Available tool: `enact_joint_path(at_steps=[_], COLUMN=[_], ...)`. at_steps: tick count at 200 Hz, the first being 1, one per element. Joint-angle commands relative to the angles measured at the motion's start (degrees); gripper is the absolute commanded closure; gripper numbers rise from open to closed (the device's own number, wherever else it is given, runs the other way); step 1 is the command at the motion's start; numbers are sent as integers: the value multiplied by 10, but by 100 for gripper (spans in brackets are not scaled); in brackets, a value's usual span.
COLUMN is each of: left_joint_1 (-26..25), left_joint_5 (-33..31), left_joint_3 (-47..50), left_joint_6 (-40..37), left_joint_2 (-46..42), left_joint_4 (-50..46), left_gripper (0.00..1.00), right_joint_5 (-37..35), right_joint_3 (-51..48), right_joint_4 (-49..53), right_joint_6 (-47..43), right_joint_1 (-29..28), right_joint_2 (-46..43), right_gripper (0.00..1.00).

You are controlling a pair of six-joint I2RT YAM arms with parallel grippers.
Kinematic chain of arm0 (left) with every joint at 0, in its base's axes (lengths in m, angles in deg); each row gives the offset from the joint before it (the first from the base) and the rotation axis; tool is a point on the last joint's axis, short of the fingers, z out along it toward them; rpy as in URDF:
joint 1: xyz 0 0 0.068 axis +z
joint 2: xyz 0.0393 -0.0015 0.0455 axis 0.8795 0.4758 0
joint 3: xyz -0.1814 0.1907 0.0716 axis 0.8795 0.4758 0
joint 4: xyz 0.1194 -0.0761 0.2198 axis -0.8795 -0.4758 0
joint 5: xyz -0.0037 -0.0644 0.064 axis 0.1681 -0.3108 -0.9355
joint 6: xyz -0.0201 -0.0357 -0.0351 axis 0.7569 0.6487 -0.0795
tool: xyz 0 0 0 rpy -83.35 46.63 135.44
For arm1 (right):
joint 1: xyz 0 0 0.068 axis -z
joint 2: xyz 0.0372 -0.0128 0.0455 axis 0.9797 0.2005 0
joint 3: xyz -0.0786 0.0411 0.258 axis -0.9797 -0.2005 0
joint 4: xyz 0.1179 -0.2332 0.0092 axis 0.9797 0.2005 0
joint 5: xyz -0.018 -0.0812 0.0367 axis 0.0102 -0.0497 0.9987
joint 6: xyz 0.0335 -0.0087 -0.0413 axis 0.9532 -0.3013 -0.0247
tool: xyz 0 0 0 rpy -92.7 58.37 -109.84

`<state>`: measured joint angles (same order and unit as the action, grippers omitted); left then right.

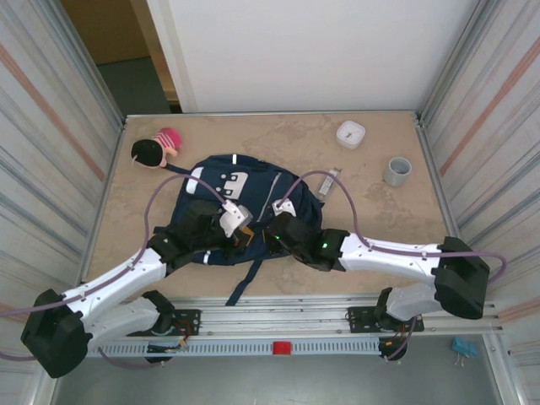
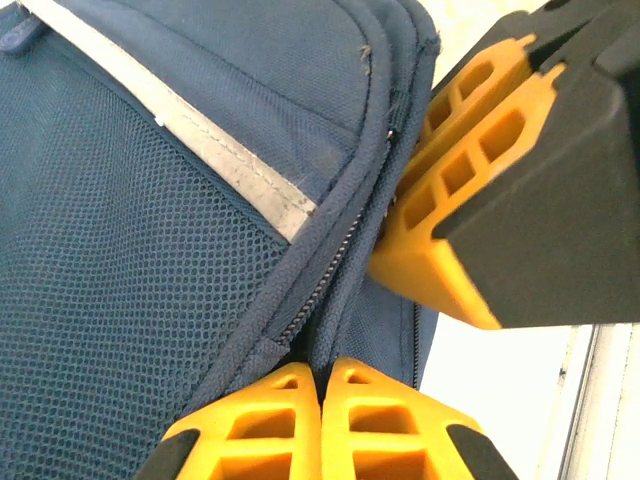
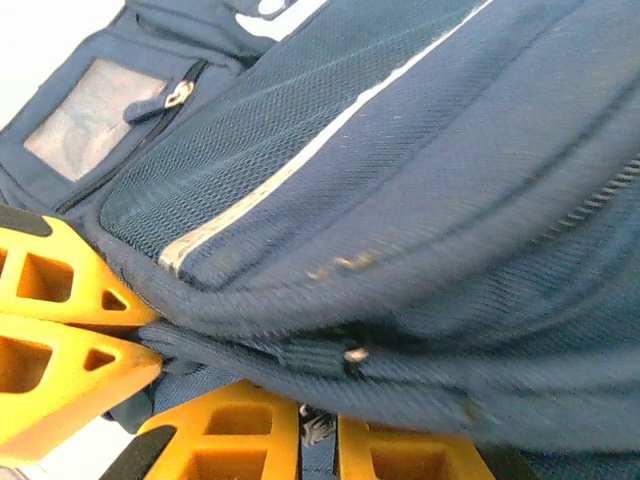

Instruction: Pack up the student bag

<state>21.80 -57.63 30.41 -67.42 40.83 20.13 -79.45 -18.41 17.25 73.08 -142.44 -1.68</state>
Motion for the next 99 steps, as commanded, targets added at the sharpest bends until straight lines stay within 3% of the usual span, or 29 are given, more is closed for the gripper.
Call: enact_joint_path(at_steps=[1,65,99], left_joint_1=[3,7,20], left_joint_5=[0,-49,-42], left_joint_3=[-20,-32,-25], left_joint_6=[14,-21,-24], left_joint_2=[-13,-18,-34], left_joint_4=[-7,-62,-66], left_gripper=[100,100,100], right_joint_5=[-12,129,225], right_joint_3=[-13,-9,-25], right_joint_4=[33,113,111], right_joint_6=[13,-27,-49], right_joint_1=[38,159,236], right_joint_2=[-43,-80,-111], right_gripper=[100,100,100])
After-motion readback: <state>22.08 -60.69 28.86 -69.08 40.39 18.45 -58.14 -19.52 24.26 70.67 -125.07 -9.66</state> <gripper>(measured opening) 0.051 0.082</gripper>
